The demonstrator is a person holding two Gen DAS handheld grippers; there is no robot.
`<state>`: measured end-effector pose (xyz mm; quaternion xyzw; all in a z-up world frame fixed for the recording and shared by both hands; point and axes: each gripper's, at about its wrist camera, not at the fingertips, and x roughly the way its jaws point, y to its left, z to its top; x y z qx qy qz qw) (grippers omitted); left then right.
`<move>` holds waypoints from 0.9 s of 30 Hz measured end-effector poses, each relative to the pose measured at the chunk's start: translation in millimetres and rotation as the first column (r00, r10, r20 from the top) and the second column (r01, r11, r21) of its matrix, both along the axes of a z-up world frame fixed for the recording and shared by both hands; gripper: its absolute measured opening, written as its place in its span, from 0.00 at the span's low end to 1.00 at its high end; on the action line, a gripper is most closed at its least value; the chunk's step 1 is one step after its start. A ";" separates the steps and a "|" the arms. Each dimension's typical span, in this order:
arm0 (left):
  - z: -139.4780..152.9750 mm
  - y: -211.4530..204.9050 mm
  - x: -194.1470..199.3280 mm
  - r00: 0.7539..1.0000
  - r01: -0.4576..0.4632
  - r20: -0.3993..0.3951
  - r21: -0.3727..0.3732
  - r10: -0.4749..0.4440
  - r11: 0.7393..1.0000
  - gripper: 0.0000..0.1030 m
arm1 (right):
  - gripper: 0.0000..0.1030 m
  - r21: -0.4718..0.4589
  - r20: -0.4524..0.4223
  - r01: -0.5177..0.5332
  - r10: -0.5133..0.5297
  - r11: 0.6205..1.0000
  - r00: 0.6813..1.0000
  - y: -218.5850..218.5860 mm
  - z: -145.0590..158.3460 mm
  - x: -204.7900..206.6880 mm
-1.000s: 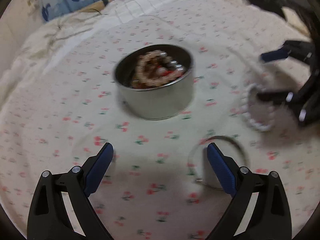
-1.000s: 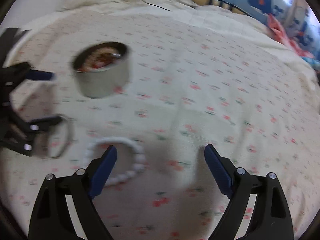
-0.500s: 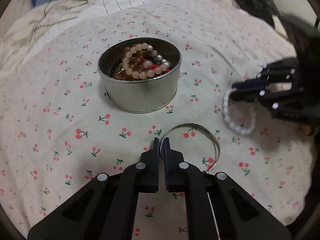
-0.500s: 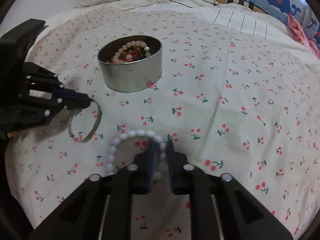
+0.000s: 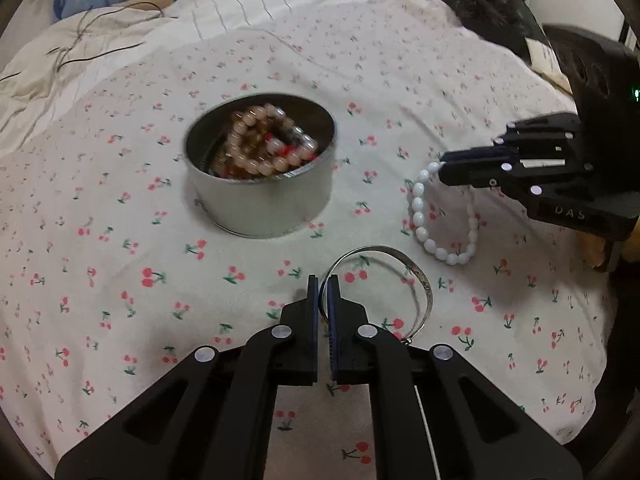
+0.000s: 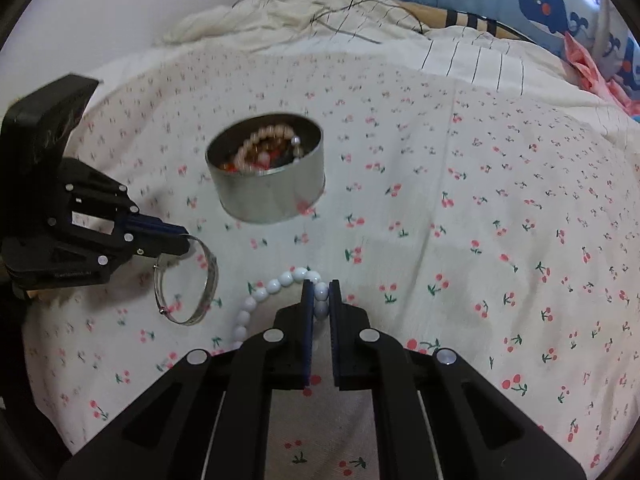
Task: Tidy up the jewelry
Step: 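Grasp the silver bangle with the left tool while the right tool grasps the white bead bracelet, then carry both bracelets over the tin and open both tools to drop them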
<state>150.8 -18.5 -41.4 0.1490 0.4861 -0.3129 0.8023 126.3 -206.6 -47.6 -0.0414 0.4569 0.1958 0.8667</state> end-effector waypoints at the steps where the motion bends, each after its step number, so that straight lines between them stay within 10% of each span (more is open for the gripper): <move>1: 3.2 1.7 1.2 1.000 -0.005 0.005 -0.008 0.005 1.000 0.03 | 0.08 0.015 0.011 0.003 -0.004 1.000 1.000 -0.3 2.6 0.0; 27: 60.9 9.2 60.4 0.975 -0.180 0.097 -0.169 0.198 0.969 0.04 | 0.08 0.206 0.148 0.034 -0.065 0.978 0.987 0.8 56.1 0.6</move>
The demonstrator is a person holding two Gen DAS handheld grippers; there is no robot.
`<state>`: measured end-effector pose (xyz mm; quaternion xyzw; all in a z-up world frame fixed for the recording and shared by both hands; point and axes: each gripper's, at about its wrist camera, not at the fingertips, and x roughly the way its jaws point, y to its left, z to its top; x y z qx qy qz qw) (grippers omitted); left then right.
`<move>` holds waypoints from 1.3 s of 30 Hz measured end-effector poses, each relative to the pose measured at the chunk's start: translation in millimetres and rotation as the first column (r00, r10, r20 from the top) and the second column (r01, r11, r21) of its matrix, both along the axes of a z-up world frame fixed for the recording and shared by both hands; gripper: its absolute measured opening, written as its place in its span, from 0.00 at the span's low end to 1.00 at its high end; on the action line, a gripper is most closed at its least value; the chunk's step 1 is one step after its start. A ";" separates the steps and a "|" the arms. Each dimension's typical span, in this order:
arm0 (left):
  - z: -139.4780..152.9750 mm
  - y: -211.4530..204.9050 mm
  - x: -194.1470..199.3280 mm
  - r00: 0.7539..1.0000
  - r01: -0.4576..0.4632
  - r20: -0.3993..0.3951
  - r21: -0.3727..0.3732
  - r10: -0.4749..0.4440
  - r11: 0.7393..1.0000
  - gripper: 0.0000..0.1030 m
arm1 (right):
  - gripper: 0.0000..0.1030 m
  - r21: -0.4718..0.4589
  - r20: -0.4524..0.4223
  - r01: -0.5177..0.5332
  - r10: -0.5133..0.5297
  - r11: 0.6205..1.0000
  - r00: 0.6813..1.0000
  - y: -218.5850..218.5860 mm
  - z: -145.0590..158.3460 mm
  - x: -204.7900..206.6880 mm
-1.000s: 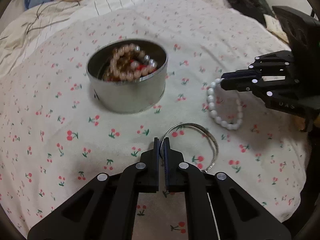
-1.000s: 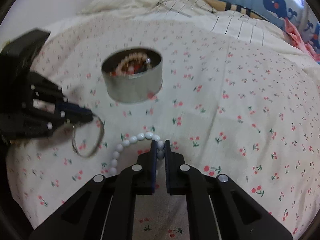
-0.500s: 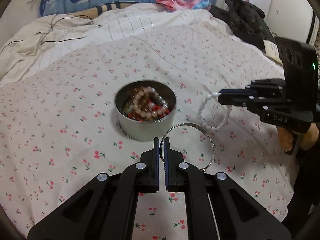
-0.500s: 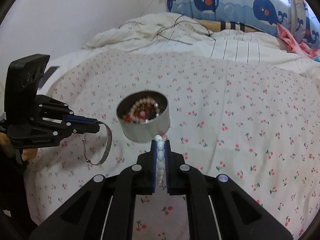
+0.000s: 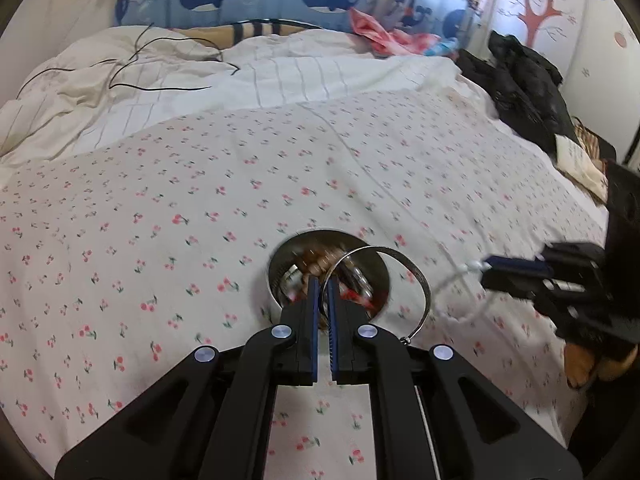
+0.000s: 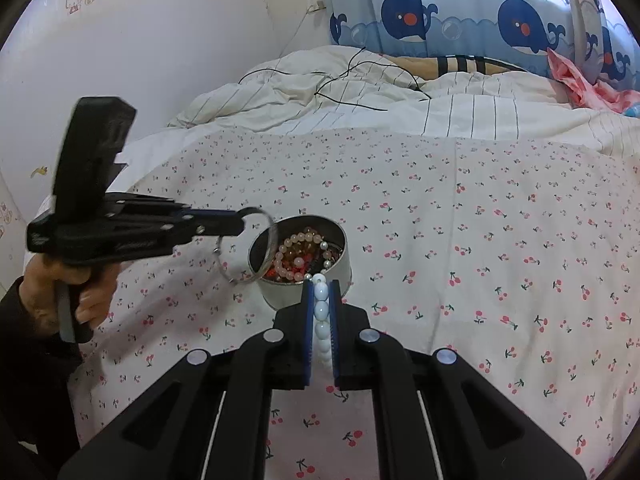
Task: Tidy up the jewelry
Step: 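Carry both bracelets over the tin and open both tools to drop them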
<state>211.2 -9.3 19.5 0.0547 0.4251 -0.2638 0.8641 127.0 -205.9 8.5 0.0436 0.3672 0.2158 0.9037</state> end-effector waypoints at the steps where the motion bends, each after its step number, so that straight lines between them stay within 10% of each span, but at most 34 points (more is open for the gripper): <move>1: -0.5 0.4 2.9 1.000 -0.005 0.000 0.000 0.005 1.000 0.04 | 0.08 0.001 0.004 0.000 0.000 1.000 1.000 0.8 2.0 0.5; 26: -20.2 8.6 32.4 0.995 -0.093 -0.025 0.029 0.094 0.995 0.07 | 0.08 0.152 0.009 -0.036 0.035 0.988 0.999 27.8 28.8 56.2; 32: -7.9 31.6 28.2 0.990 -0.139 -0.017 -0.016 0.139 0.990 0.24 | 0.08 0.291 -0.098 -0.032 0.063 0.956 0.993 35.2 10.1 83.4; 39: -11.1 30.5 23.4 0.991 -0.130 -0.018 -0.012 0.130 0.991 0.33 | 0.10 0.070 -0.185 0.048 -0.034 0.996 0.982 47.1 -41.9 98.3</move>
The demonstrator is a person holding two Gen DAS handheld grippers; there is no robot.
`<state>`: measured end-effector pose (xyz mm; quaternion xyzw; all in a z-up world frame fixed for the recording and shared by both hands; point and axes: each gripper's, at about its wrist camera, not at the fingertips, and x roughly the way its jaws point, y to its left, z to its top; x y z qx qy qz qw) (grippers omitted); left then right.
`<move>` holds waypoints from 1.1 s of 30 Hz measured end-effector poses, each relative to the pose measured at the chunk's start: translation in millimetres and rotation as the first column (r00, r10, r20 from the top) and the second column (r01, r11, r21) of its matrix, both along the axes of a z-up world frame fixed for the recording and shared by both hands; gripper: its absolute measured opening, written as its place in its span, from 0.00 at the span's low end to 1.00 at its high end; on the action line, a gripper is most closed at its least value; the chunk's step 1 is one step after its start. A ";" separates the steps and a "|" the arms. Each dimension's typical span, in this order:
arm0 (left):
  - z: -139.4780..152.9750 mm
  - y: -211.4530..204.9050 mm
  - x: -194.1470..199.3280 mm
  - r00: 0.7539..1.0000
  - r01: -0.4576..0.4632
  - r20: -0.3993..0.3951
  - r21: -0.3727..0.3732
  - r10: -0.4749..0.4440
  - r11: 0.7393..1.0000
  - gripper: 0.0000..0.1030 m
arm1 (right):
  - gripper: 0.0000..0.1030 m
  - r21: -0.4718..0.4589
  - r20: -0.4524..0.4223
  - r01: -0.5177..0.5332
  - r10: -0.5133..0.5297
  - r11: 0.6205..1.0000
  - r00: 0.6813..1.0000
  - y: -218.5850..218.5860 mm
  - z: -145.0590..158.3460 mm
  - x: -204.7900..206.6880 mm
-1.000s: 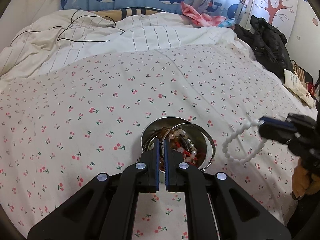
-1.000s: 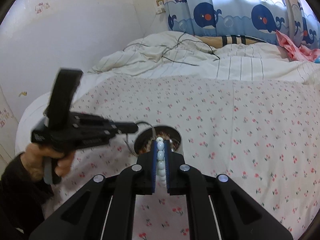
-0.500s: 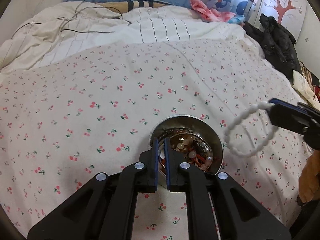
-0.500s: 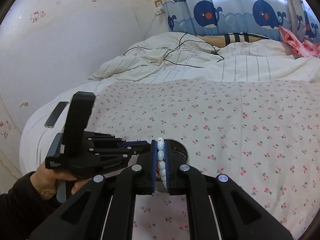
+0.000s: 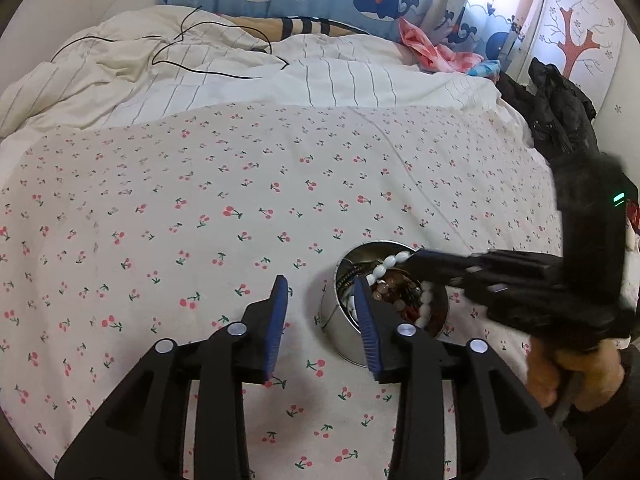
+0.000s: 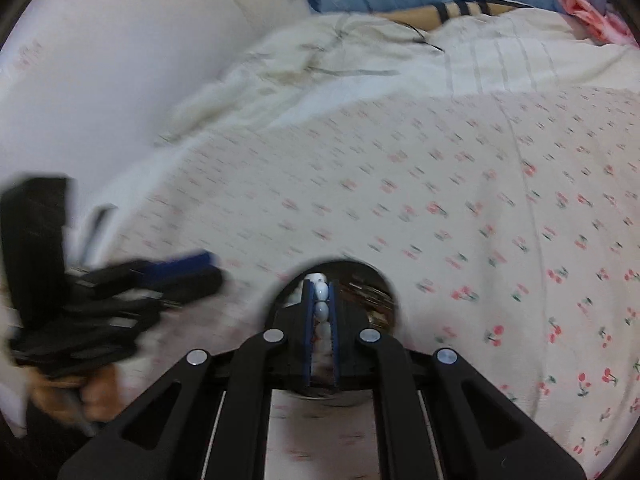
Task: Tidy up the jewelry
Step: 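Carry both bracelets over the tin and open both tools to drop them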
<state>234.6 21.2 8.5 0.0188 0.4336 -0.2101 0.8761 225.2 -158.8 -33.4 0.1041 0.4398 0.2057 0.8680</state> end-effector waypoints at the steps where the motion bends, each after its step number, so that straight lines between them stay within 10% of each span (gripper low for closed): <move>1: -0.4 -1.1 -1.2 1.000 0.003 0.000 0.002 -0.003 1.000 0.33 | 0.23 -0.026 0.002 0.002 -0.002 1.000 1.000 1.1 -2.6 -1.8; 4: -2.5 -3.6 -6.8 1.000 0.013 0.000 0.011 -0.013 1.000 0.36 | 0.45 -0.063 0.050 0.002 0.001 0.998 0.999 2.5 1.8 -8.6; 13: -15.4 1.2 -38.6 0.999 -0.023 0.024 0.040 0.022 0.999 0.52 | 0.56 -0.222 0.210 0.132 -0.084 0.966 0.974 -1.8 33.4 -34.1; 19: -27.1 0.5 -43.4 1.000 -0.015 -0.003 0.042 0.015 0.999 0.54 | 0.56 -0.375 0.156 0.108 -0.052 0.921 0.986 21.8 1.8 -5.2; 33: -26.8 -10.4 -55.8 1.000 -0.018 0.023 0.056 0.017 0.998 0.63 | 0.74 -0.286 0.242 0.170 -0.101 0.943 0.965 -5.7 30.5 -69.7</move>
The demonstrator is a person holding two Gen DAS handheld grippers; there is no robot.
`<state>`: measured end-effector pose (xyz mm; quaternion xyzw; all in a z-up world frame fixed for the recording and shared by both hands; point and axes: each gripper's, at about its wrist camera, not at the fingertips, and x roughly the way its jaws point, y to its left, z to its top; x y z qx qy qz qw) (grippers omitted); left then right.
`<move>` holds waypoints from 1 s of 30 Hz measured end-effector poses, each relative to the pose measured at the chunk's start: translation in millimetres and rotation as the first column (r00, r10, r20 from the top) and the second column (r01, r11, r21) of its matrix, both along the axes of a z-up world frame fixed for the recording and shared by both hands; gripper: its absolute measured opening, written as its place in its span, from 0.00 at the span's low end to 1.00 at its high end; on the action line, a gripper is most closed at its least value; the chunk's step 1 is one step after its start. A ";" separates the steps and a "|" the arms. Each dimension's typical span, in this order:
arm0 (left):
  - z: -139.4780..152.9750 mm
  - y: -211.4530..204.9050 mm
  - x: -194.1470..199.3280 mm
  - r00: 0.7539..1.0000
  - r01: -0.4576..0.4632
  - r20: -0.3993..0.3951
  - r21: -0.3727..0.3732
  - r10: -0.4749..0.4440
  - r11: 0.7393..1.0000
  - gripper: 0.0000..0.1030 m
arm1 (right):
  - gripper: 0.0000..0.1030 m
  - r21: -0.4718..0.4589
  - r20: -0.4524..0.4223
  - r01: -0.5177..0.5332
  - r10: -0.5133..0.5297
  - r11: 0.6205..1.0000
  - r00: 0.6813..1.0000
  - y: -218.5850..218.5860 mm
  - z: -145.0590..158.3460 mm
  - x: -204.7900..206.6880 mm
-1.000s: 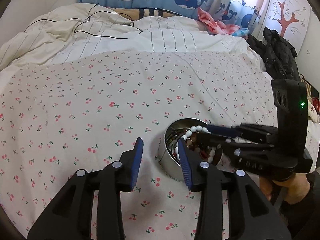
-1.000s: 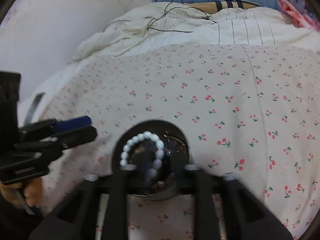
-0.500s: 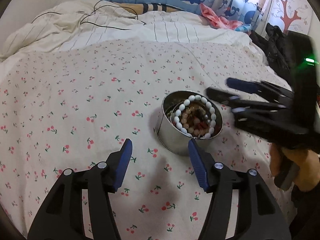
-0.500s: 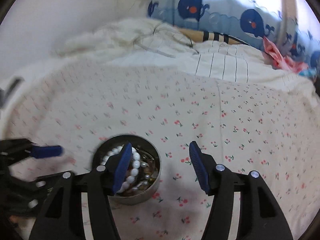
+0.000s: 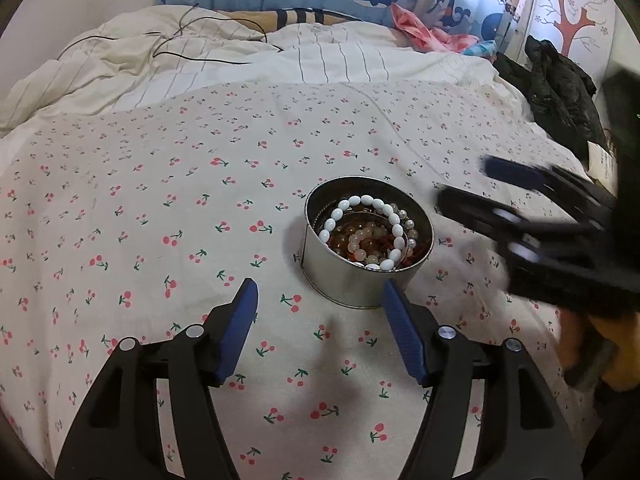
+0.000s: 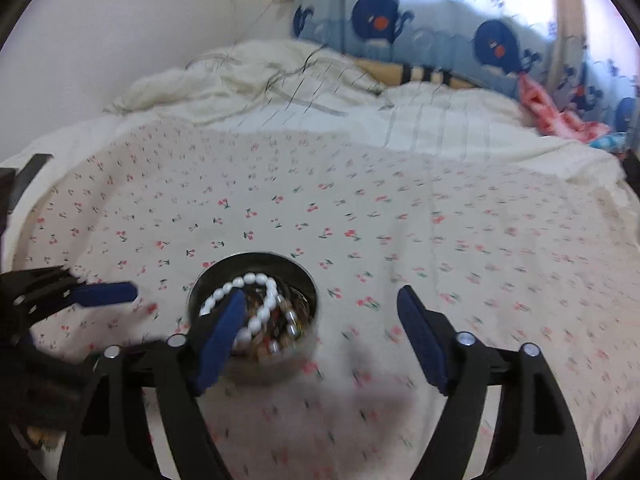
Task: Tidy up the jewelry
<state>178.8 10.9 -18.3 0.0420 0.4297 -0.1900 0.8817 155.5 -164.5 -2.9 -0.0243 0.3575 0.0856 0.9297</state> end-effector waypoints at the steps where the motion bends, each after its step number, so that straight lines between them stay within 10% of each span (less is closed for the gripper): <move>1: -0.7 0.3 -4.3 1.000 -0.016 0.006 -0.004 0.016 1.000 0.69 | 0.74 0.000 0.002 0.009 -0.009 1.000 1.000 -1.8 0.5 -7.2; 30: -16.2 -1.5 -33.2 0.975 -0.211 0.084 0.040 0.207 0.977 0.92 | 0.92 -0.027 -0.040 0.116 -0.117 0.993 0.992 -12.3 -28.7 -42.3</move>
